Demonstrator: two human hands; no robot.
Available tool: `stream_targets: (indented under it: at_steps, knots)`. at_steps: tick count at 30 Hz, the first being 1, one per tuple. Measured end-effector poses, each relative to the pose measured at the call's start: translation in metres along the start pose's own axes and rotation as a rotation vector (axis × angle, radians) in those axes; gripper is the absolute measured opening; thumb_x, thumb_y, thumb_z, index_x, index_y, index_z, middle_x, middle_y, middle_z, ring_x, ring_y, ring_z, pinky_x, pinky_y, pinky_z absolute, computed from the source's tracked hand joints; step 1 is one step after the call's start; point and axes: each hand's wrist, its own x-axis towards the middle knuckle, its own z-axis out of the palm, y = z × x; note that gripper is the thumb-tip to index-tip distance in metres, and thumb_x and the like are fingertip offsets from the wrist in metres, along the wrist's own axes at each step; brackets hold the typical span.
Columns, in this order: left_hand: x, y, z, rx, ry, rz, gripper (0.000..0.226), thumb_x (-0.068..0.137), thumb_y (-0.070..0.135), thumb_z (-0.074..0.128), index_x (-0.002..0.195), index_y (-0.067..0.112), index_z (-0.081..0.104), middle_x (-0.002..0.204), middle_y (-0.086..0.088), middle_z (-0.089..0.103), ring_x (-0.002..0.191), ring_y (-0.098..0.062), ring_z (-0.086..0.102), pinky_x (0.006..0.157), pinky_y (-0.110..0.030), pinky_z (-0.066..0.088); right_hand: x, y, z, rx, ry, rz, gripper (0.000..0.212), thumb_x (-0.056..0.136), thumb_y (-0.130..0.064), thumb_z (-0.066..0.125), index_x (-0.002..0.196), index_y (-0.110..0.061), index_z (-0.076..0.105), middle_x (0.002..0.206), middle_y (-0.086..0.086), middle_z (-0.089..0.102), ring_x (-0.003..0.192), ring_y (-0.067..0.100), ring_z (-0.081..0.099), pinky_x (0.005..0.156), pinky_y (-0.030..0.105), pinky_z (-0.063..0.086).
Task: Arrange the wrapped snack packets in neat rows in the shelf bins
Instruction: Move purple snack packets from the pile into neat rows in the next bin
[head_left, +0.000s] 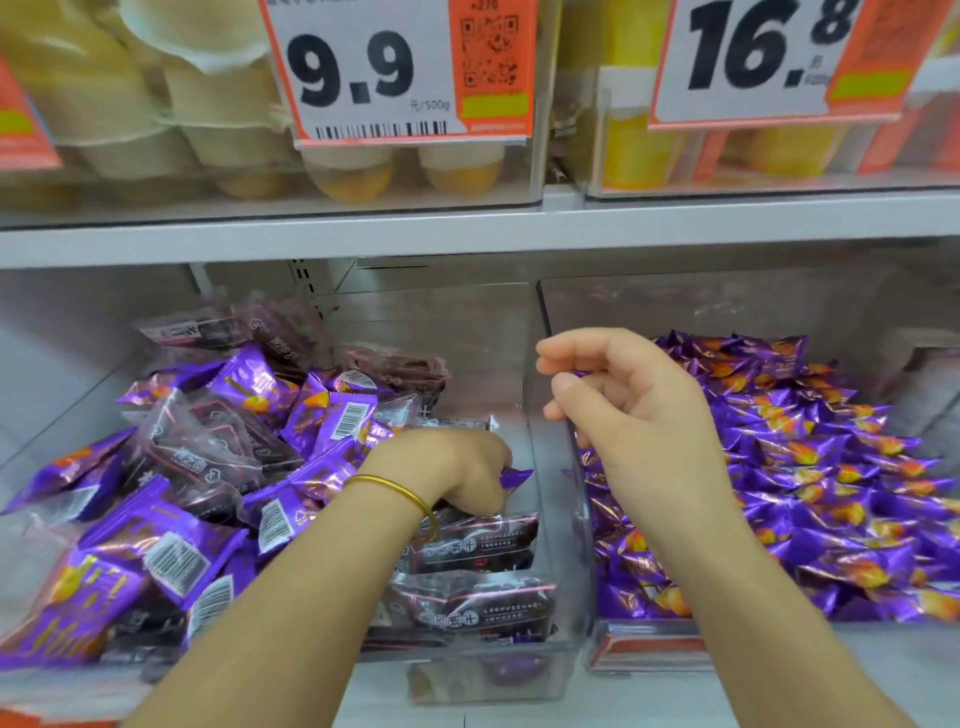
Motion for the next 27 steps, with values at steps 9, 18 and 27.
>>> stream_targets:
  at_steps: [9,18,27]
  knots:
    - [-0.011,-0.005,-0.001,-0.097,-0.032,0.040,0.029,0.092,0.013,0.046,0.120,0.015,0.051,0.120,-0.006,0.054,0.101,-0.025,0.053,0.081,-0.031,0.043,-0.003,0.001,-0.003,0.000,-0.011,-0.001,0.028,0.089,0.000,0.054,0.093,-0.025,0.066,0.089,-0.004,0.068,0.069,0.000,0.063,0.062,0.015,0.048]
    - [-0.032,-0.026,-0.001,-0.566,0.678,0.261,0.040,0.083,-0.003,0.057,0.116,0.020,0.057,0.107,0.004,0.058,0.097,-0.010,0.054,0.081,-0.013,0.040,-0.002,0.000,0.000,0.025,0.046,-0.035,0.031,0.086,0.004,0.055,0.089,-0.025,0.065,0.090,0.000,0.068,0.067,0.004,0.062,0.062,0.014,0.046]
    - [-0.080,-0.014,-0.002,-1.634,0.860,0.429,0.026,0.086,-0.008,0.054,0.103,0.011,0.056,0.090,-0.009,0.068,0.078,-0.017,0.066,0.072,-0.028,0.056,-0.005,-0.007,0.019,-0.377,0.020,-0.156,0.027,0.075,-0.033,0.073,0.098,-0.034,0.059,0.094,-0.020,0.061,0.093,0.007,0.056,0.077,0.014,0.041]
